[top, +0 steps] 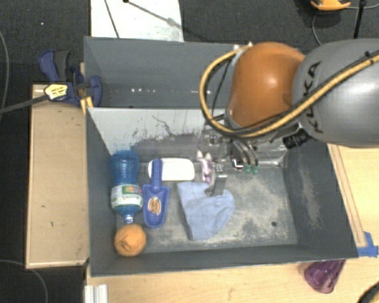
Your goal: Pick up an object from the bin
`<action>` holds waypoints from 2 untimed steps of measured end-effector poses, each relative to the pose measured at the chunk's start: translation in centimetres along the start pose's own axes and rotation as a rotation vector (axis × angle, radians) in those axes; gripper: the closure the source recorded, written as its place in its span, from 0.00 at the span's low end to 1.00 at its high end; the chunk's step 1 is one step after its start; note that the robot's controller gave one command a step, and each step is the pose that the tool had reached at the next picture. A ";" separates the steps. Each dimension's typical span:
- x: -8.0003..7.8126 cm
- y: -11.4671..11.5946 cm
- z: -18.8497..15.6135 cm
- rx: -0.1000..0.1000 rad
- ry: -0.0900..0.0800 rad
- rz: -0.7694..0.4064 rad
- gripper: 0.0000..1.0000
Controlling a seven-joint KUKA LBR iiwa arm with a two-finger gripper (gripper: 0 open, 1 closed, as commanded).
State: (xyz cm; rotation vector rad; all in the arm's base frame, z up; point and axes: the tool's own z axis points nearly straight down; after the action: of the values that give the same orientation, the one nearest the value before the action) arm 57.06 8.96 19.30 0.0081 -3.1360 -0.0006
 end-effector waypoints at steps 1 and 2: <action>-0.1 0.0 -0.5 -0.001 -0.008 0.002 0.00; 0.4 -2.8 2.2 -0.002 -0.011 -0.084 0.00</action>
Offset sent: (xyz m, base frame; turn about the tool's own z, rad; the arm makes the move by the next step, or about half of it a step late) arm -0.0176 -0.0962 -0.0849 -0.2490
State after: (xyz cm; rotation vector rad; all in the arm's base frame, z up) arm 56.67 6.13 17.07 0.1403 -3.1437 -0.0044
